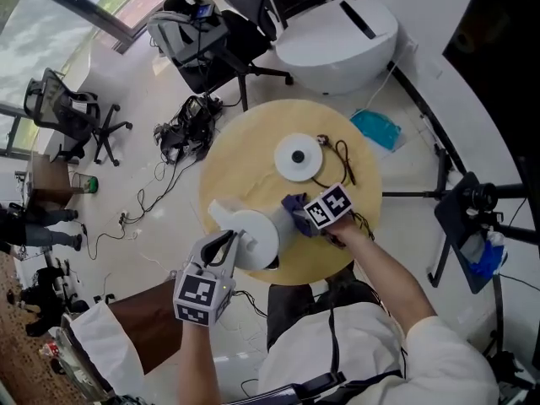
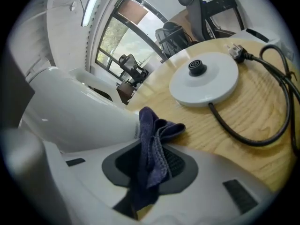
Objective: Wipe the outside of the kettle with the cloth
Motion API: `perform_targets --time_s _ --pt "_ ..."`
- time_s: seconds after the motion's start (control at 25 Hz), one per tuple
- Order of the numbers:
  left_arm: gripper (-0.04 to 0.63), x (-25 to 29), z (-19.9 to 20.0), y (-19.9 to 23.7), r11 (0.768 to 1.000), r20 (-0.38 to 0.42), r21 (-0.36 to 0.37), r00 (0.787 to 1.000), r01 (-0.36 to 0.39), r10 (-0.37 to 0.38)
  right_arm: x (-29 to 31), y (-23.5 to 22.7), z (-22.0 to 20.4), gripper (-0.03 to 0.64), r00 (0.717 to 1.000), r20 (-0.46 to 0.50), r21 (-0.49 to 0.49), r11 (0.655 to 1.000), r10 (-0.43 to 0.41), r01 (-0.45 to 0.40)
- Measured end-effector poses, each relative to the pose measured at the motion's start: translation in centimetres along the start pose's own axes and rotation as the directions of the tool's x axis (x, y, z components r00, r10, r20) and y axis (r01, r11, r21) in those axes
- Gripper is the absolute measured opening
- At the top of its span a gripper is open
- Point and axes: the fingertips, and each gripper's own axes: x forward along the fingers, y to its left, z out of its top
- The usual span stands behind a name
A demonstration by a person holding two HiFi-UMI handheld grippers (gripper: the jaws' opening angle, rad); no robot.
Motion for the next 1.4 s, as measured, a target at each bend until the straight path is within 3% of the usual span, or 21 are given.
perform_targets --time_s 0.24,0.44,0.56,0.8,1.0,1.24,1.4 --pt "0.028 0.1 0.2 -0.1 1.000 0.002 -0.011 1.000 -0.003 0.003 -3.5 5.1 3.4 0.095 0.988 -0.015 -0.159 0.975 0.153 -0.154" --pt "0.028 0.2 0.2 -0.4 1.000 0.007 -0.029 1.000 0.003 -0.003 -9.5 11.4 7.4 0.095 0.941 0.002 -0.299 0.899 0.337 -0.321" --pt "0.028 0.2 0.3 -0.4 0.999 0.009 -0.036 1.000 0.002 -0.002 -12.4 14.4 9.0 0.095 0.916 -0.001 -0.377 0.848 0.402 -0.373" --pt "0.028 0.3 0.3 -0.5 0.999 0.014 -0.053 1.000 0.005 -0.004 -12.9 15.4 9.1 0.095 0.927 -0.101 -0.523 0.773 0.360 -0.357" --pt "0.028 0.0 0.4 -0.6 0.997 0.020 -0.071 1.000 -0.005 0.007 -9.8 12.6 8.0 0.097 0.924 -0.212 -0.526 0.759 0.319 -0.383" --pt "0.028 -0.1 0.5 -0.7 0.996 0.031 -0.090 0.999 -0.012 0.015 -4.6 8.0 6.4 0.097 0.901 -0.341 -0.461 0.789 0.267 -0.408" --pt "0.028 0.0 0.6 -0.7 0.995 0.038 -0.103 0.999 -0.012 0.016 -0.5 3.8 4.6 0.097 0.876 -0.450 -0.421 0.824 0.173 -0.379"
